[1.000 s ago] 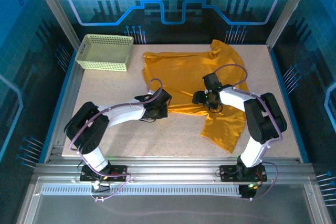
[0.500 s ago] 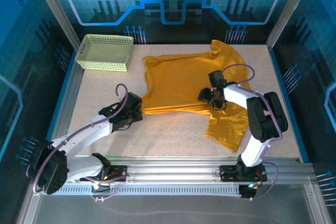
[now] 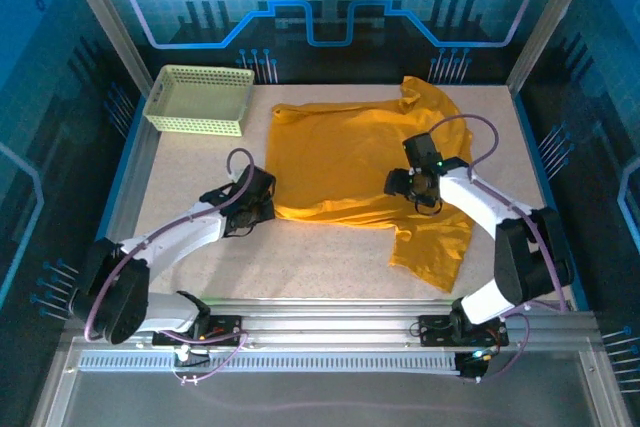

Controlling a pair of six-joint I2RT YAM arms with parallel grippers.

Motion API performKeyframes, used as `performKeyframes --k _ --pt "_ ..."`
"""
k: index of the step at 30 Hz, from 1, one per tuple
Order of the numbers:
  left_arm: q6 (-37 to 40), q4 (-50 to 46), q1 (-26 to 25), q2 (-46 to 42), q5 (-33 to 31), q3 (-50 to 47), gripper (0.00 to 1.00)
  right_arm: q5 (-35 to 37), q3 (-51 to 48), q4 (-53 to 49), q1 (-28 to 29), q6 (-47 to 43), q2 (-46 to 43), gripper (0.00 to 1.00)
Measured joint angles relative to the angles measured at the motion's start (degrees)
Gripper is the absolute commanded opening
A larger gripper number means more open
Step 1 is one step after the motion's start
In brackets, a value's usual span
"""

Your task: Fold the inside-out t-shirt

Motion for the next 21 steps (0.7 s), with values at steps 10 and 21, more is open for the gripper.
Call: performKeyframes --k 10,21 --pt "-1.90 1.05 11.61 1.44 -1.27 2.71 0.00 -1.11 -0.57 -1.31 5.68 2.21 10.14 0.76" --pt "-1.49 1.29 13.46 -0.66 -1.57 2.80 0.00 -1.88 11.26 0.17 7.19 -0.66 15.98 0.77"
